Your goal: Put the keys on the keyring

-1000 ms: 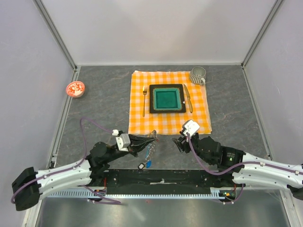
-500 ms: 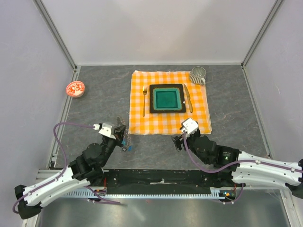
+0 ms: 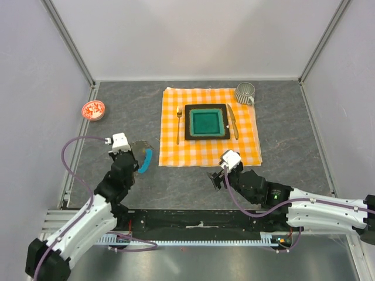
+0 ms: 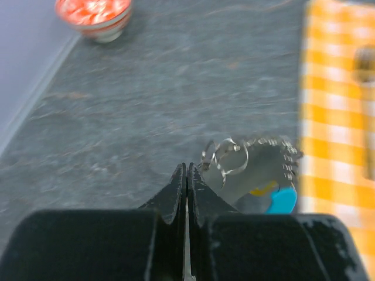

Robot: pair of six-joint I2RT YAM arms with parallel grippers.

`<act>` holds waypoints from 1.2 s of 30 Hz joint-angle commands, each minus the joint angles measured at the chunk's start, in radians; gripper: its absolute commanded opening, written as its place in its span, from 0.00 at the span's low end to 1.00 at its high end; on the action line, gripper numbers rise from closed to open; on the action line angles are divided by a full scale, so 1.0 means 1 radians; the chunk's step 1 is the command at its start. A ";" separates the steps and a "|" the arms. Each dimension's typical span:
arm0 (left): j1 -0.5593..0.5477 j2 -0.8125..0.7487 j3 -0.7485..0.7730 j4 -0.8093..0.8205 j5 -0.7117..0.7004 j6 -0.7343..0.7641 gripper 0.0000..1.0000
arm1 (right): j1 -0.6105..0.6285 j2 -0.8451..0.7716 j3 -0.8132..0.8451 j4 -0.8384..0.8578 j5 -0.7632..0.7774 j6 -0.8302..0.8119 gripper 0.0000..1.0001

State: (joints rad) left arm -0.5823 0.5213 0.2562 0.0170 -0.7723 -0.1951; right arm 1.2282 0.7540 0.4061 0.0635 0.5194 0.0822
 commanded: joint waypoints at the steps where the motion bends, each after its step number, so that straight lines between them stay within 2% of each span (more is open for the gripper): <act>1: 0.209 0.198 0.046 0.110 0.062 -0.101 0.02 | 0.001 -0.033 -0.018 0.065 -0.022 0.002 0.84; 5: 0.380 0.365 0.057 0.265 0.172 -0.128 0.02 | -0.004 -0.041 -0.024 0.071 -0.030 0.005 0.84; 7: 0.464 0.491 0.100 0.293 0.243 -0.144 0.04 | -0.006 -0.041 -0.023 0.071 -0.036 0.005 0.84; 11: 0.519 0.681 0.222 0.337 0.269 -0.129 0.14 | -0.007 -0.042 -0.033 0.079 -0.019 0.021 0.84; 12: 0.524 0.704 0.245 0.340 0.274 -0.122 0.25 | -0.010 -0.033 -0.033 0.081 -0.018 0.027 0.84; 15: 0.556 0.779 0.354 0.280 0.300 -0.113 0.45 | -0.029 0.007 -0.017 0.081 -0.016 0.043 0.86; 18: 0.565 0.792 0.481 0.140 0.323 -0.107 0.59 | -0.091 0.088 0.029 0.084 -0.061 0.063 0.87; 19: 0.565 0.783 0.506 0.103 0.335 -0.106 0.60 | -0.116 0.108 0.045 0.082 -0.080 0.085 0.87; 23: 0.564 0.590 0.587 -0.061 0.445 -0.115 0.71 | -0.290 0.194 0.155 0.046 -0.189 0.157 0.89; 24: 0.565 0.539 0.597 -0.104 0.497 -0.124 0.84 | -0.326 0.220 0.177 0.029 -0.199 0.177 0.90; 25: 0.565 0.496 0.604 -0.174 0.534 -0.116 0.86 | -0.360 0.231 0.197 0.012 -0.208 0.192 0.93; 27: 0.565 0.362 0.615 -0.242 0.661 -0.086 0.97 | -0.467 0.245 0.240 -0.022 -0.275 0.249 0.96; 29: 0.565 0.277 0.624 -0.354 0.737 -0.024 0.98 | -0.569 0.234 0.252 -0.027 -0.311 0.310 0.97; 31: 0.565 0.153 0.627 -0.412 0.839 0.009 0.99 | -0.637 0.199 0.249 -0.030 -0.329 0.358 0.98; 33: 0.565 0.018 0.608 -0.457 0.924 0.014 0.99 | -0.758 0.153 0.244 -0.048 -0.347 0.424 0.98; 36: 0.565 -0.123 0.558 -0.474 0.944 -0.009 0.99 | -0.904 0.060 0.253 -0.123 -0.345 0.455 0.98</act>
State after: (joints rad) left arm -0.0208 0.5369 0.8551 -0.3294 0.0235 -0.2356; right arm 0.4603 0.9268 0.6235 0.0143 0.2085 0.4244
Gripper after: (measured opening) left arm 0.991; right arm 0.982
